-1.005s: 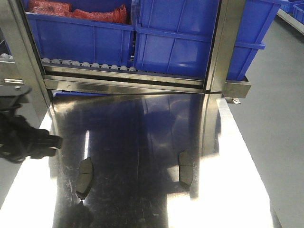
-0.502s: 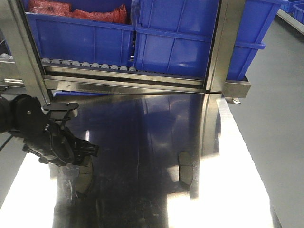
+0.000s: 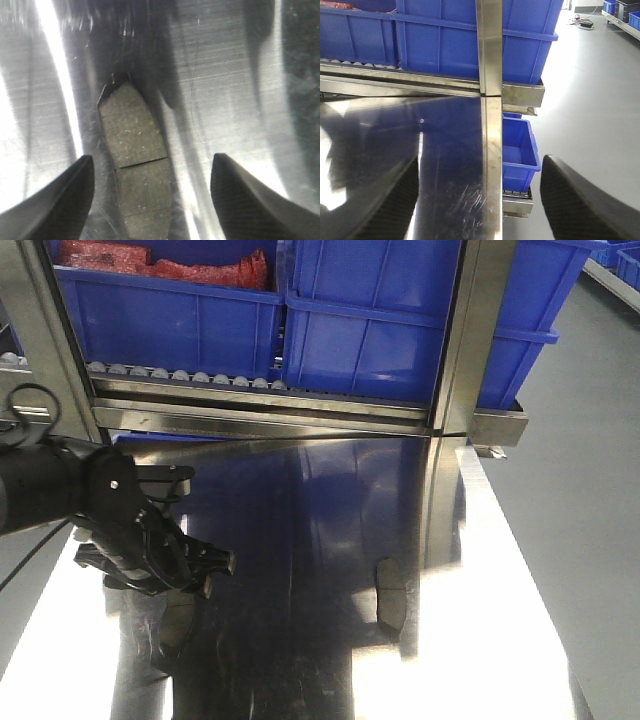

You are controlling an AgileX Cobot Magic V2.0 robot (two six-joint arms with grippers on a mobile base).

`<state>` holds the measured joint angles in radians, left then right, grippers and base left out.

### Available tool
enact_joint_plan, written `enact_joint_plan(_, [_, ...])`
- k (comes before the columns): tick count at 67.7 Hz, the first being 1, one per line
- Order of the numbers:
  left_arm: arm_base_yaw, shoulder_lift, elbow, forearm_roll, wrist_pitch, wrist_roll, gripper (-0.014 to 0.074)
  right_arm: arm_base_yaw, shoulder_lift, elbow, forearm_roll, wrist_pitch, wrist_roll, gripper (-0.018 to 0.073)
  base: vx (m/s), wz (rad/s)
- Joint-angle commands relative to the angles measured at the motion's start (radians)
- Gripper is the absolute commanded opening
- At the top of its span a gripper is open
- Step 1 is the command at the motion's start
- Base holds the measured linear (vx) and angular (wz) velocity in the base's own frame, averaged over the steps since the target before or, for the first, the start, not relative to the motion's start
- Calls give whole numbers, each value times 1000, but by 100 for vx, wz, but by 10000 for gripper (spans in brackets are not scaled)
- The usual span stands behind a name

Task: Move and align brake pads A on conveyor
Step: 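Lower the left gripper onto the brake pad nearest it and grasp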

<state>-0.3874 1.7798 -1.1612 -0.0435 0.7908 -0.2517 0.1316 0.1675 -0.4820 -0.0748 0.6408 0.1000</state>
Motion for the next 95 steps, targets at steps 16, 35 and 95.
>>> enact_joint_plan(16, [-21,-11,-30,44,14,-134,486,-1,14,-24,-10,-72,1,487,0,0])
enact_joint_plan(35, [-21,21,-31,22,10,-188,486,-1,14,-24,-10,-72,1,487,0,0])
enact_joint_plan(95, [-21,42,-31,44,-40,-201,-7,-1,14,-24,-10,-72,1,487,0,0])
